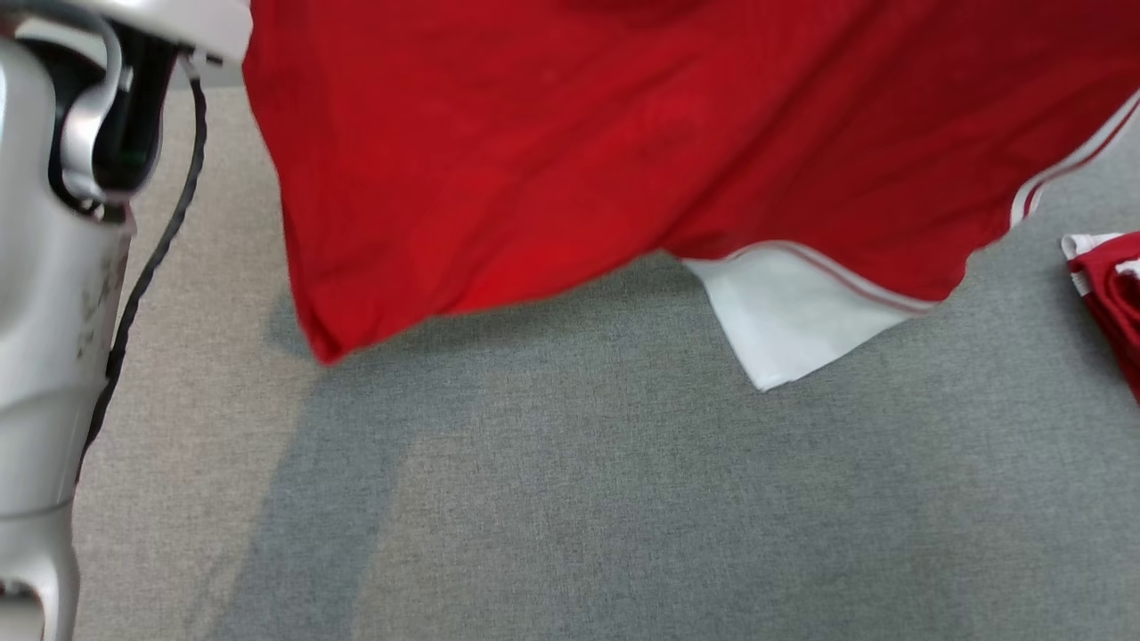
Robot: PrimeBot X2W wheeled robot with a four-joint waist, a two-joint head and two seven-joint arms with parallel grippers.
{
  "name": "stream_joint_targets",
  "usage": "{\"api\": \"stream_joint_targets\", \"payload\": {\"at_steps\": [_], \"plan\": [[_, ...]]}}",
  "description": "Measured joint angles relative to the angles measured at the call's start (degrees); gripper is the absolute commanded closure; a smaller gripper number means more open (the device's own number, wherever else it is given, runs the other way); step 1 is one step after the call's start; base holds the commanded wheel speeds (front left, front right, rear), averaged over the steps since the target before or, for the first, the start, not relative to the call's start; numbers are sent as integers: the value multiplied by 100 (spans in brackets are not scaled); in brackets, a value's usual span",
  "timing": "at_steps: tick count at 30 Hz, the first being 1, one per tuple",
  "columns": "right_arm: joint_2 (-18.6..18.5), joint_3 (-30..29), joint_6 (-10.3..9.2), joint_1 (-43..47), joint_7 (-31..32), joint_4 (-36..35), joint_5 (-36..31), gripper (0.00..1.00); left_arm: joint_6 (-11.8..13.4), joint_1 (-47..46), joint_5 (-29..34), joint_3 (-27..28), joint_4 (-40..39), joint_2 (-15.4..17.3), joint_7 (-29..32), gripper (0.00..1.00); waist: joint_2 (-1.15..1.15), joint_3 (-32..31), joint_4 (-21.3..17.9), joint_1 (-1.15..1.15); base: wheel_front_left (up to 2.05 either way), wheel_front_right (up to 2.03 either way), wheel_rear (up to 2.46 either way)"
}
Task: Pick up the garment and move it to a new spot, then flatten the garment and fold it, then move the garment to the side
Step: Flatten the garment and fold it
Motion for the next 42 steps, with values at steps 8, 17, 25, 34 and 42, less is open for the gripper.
{"api": "stream_joint_targets", "payload": {"at_steps": [8, 17, 25, 34, 42], "plan": [[367, 630, 0, -2140, -743, 1855, 162, 100, -416, -1445, -103, -67, 2045, -569, -594, 100, 0, 393, 85, 0, 0, 0, 0], [1274, 693, -1, -2890, -1189, 3909, 638, 100, -612, -2419, -216, -78, 3974, -1038, -1095, 100, 0, 577, 130, 0, 0, 0, 0], [1837, 1023, -1, -2309, -1213, 5186, 1033, 100, -715, -2268, -581, -73, 5328, -1349, -996, 100, 0, 729, 121, 0, 0, 0, 0], [1915, 1652, -2, -1138, -1222, 4633, 1944, 100, -751, -1597, -985, -97, 5412, -1510, -1274, 100, 0, 1038, 48, 0, 0, 0, 0], [1351, 1817, -1, 1223, -1247, 3108, 2628, 100, -758, 517, -1362, 131, 4300, -1218, -1351, 100, 0, 728, -18, 0, 0, 0, 0]]}}
